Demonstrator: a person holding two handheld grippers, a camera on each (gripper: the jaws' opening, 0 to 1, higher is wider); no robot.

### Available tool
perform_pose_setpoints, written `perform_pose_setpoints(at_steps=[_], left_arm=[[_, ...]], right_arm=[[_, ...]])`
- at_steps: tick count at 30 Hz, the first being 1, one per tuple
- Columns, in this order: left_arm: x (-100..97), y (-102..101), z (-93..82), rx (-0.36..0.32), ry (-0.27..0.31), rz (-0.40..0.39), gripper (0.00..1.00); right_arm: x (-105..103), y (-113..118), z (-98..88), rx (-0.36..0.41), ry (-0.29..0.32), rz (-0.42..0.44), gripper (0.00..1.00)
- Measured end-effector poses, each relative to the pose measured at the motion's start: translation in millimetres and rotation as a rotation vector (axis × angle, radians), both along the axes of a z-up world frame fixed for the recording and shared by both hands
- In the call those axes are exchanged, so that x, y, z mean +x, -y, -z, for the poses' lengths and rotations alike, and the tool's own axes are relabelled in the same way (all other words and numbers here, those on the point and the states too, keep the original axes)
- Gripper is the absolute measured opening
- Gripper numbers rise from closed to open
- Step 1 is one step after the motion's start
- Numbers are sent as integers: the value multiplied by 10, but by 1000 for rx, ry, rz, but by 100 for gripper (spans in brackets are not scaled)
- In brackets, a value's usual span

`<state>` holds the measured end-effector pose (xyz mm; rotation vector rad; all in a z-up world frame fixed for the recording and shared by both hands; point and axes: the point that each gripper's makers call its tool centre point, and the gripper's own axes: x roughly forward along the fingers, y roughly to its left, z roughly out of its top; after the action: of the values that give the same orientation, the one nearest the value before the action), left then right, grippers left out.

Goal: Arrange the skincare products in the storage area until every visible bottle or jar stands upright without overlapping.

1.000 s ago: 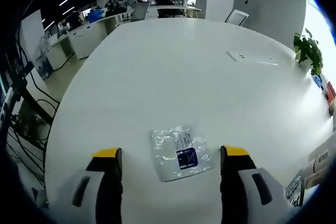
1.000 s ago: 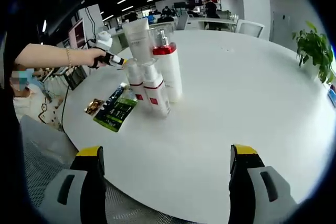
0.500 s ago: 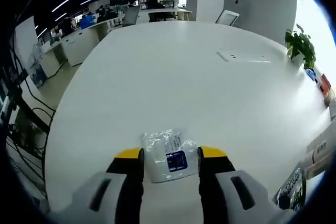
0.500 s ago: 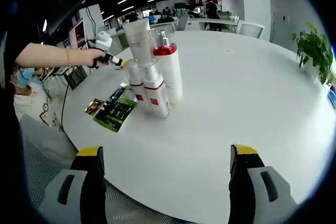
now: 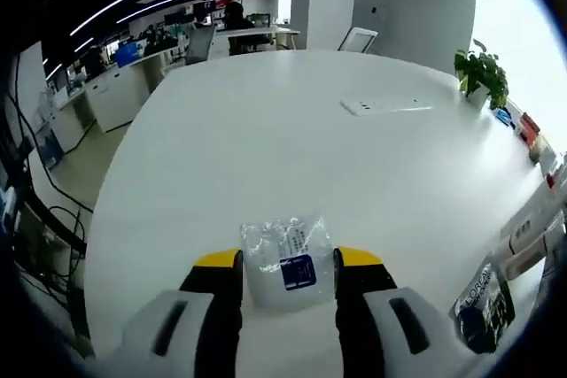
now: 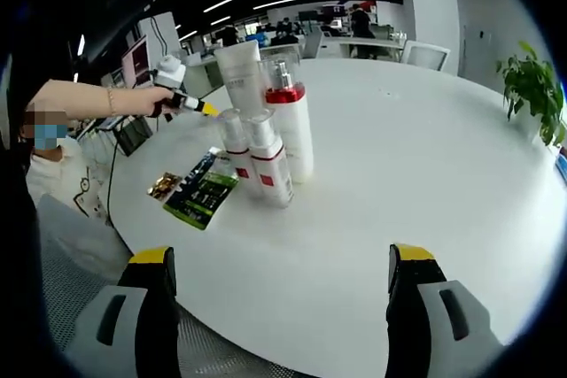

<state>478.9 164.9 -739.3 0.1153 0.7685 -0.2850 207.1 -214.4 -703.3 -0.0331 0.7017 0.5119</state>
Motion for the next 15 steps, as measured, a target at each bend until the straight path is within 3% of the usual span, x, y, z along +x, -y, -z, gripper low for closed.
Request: perform_pose_setpoints(at_steps=[6, 9, 15], left_arm=[[-28, 136, -146, -13, 33, 109, 35], [-180, 198, -277, -3, 46, 135, 35], [-234, 242, -398, 9, 64, 196, 35]], right_arm=[[-1, -30, -41, 6, 17, -13, 99], [6, -67, -97, 27, 39, -24, 96], [8, -93, -111, 28, 47, -35, 98]])
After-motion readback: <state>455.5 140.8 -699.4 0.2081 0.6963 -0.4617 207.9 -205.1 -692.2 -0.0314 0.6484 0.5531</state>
